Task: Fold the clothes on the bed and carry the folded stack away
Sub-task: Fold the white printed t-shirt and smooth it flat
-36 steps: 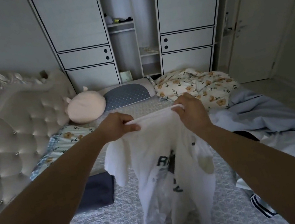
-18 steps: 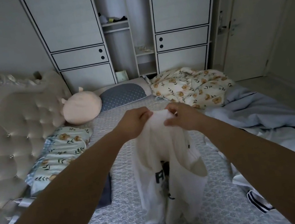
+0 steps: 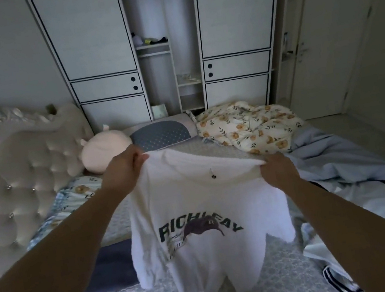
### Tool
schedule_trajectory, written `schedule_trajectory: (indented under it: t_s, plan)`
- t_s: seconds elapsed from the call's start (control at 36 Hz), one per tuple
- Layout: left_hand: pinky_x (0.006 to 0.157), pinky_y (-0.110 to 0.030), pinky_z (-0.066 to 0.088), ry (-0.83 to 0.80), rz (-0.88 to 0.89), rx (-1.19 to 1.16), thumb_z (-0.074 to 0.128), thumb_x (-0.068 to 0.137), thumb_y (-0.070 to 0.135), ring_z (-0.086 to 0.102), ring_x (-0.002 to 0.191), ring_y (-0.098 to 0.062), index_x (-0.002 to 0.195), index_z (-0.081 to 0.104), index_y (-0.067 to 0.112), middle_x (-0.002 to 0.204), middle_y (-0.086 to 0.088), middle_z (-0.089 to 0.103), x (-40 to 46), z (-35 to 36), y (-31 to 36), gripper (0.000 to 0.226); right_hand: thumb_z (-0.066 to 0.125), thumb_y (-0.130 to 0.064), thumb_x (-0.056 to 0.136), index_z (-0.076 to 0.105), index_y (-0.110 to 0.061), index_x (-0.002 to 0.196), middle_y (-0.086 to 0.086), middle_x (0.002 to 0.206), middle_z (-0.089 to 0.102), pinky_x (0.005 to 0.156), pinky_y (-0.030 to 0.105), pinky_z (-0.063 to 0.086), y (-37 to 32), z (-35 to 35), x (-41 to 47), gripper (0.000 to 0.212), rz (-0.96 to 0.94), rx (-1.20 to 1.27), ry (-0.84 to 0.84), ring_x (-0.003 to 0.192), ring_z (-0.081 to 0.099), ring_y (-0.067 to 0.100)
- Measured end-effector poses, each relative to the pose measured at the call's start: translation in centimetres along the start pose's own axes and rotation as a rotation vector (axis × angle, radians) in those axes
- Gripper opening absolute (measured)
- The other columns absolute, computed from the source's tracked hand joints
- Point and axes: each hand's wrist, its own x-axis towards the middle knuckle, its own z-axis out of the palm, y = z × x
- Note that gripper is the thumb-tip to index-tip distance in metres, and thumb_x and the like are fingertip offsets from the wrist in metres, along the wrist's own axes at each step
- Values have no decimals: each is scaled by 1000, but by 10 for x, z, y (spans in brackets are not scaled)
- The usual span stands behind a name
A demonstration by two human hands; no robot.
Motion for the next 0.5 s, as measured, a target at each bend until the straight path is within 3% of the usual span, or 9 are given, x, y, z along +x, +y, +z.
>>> schedule_trajectory:
  t_s: [0.08,0.17,0.25,0.31,0.36,0.42,0.5]
  plan:
    - [64,-33,35,14,-35,15,51,97,29,60,81,-37,95,56,6,85,-20,64,3,7,-8,23,43,-5,93,60,0,114,21,118,59,82,29,36,-21,-11,2,28,-120,180,79,109,53,31]
    - [72,-36,39,33,-168,-45,50,97,31,58,89,-37,95,58,7,93,-21,65,9,9,-20,26,44,-4,93,59,-3,120,15,124,56,76,26,40,-35,-21,0,31,-107,266,-119,106,55,26]
    - [74,-35,34,72,-330,-52,46,99,32,56,97,-39,102,59,3,102,-23,64,16,10,-33,32,55,-14,91,64,-15,83,7,83,62,55,17,41,-43,-34,-8,12,-175,491,-278,68,55,17]
    - [76,-34,34,71,-415,-51,44,100,31,55,101,-40,108,58,1,108,-25,63,19,9,-39,35,61,-36,88,66,-23,82,0,83,66,69,19,46,-45,-42,-11,16,-242,564,-376,75,61,15]
    - [78,-35,36,67,-468,-51,42,100,31,55,103,-41,112,57,0,110,-26,61,20,9,-44,36,62,-53,79,70,-23,92,4,98,70,84,31,49,-46,-48,-11,34,-255,689,-530,92,66,22]
    - [76,-34,34,60,-493,-47,41,101,30,55,103,-41,113,55,0,111,-27,60,20,9,-46,36,60,-49,77,67,-15,107,9,106,71,79,32,52,-41,-53,-5,46,-210,920,-709,98,68,25]
    - [78,-35,35,58,-490,-57,40,101,30,54,104,-41,112,55,0,111,-26,60,19,10,-45,35,61,-27,82,61,-3,115,16,110,69,74,32,55,-35,-56,1,41,-209,985,-829,98,67,29]
